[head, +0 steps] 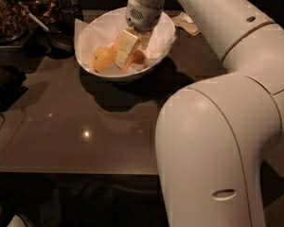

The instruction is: Pick orange from white bowl

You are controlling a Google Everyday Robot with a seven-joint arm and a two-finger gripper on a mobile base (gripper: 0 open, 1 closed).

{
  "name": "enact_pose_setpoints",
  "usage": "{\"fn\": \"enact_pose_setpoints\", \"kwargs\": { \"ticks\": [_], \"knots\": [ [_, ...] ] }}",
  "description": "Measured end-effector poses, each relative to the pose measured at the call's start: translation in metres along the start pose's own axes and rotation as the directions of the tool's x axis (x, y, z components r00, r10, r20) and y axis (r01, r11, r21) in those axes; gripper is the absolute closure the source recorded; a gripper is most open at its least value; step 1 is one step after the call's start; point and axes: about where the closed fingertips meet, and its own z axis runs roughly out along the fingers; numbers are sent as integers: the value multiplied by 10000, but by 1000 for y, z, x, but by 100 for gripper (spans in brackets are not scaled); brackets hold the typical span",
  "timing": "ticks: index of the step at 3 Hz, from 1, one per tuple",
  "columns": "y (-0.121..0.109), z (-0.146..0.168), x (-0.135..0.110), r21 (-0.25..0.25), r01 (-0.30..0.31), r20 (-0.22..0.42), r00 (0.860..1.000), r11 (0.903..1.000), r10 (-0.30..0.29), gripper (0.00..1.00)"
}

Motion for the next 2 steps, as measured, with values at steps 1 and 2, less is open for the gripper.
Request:
{"fn": "enact_pose_setpoints", "kwargs": {
  "ticks": [1,2],
  "knots": [
    [-3,9,3,-134,-96,-160,9998,9999,94,24],
    [-5,18,6,-246,-179,-323,9993,9995,171,24]
  ]
}}
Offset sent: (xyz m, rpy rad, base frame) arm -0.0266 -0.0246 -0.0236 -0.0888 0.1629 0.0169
